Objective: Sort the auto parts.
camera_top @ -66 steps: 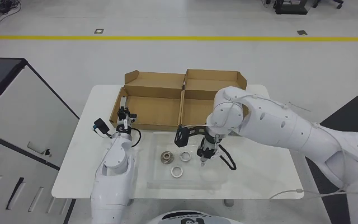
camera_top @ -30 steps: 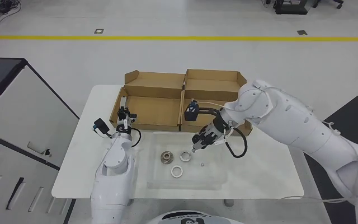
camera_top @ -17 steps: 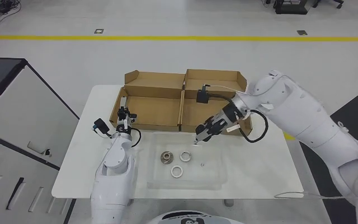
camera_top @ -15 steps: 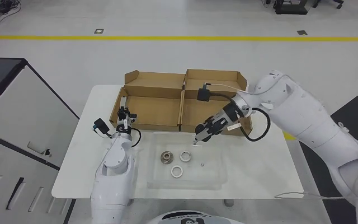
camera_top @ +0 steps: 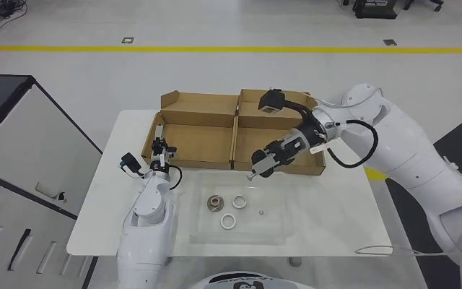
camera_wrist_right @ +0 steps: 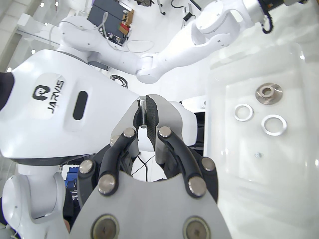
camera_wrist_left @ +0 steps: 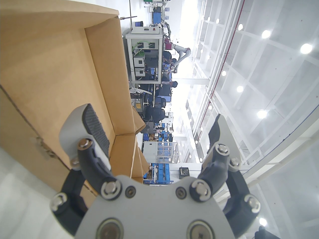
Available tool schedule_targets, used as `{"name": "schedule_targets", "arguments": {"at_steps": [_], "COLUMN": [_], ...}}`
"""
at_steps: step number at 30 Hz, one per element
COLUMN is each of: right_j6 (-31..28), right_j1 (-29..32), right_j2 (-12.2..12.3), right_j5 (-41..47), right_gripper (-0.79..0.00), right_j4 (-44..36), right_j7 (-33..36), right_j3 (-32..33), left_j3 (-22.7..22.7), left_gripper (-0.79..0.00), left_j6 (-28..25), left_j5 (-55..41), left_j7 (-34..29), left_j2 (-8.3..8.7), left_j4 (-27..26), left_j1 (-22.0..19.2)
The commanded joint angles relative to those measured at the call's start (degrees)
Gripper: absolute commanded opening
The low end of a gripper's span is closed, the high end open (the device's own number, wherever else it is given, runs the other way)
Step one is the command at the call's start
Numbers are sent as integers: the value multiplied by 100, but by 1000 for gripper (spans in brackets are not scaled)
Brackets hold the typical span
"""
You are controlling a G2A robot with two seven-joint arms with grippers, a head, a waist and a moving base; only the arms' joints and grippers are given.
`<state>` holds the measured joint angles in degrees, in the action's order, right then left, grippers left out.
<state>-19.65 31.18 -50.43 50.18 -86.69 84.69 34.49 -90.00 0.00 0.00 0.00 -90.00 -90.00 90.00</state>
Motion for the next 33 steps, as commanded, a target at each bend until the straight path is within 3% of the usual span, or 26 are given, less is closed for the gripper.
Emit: {"name": "schedule_targets", "arguments": {"at_steps": [1,23,33], "right_j6": [-3,-3,-41], "right_j1": [0,0,541], "right_j2": [1,1,-87], "right_j5": [-38,-38,1392], "right_gripper": [-785,-785,-785], "right_j4": [3,3,-270], "right_j7": [-3,-3,-46], "right_j3": [-5,-5,457], "left_j3": [0,0,0], "left_gripper": [0,0,0], "left_j6": [0,0,0], "left_j5": [0,0,0], "left_j7": [0,0,0], "left_j2": [0,0,0], "left_j4": [0,0,0], "left_j1": [0,0,0]}}
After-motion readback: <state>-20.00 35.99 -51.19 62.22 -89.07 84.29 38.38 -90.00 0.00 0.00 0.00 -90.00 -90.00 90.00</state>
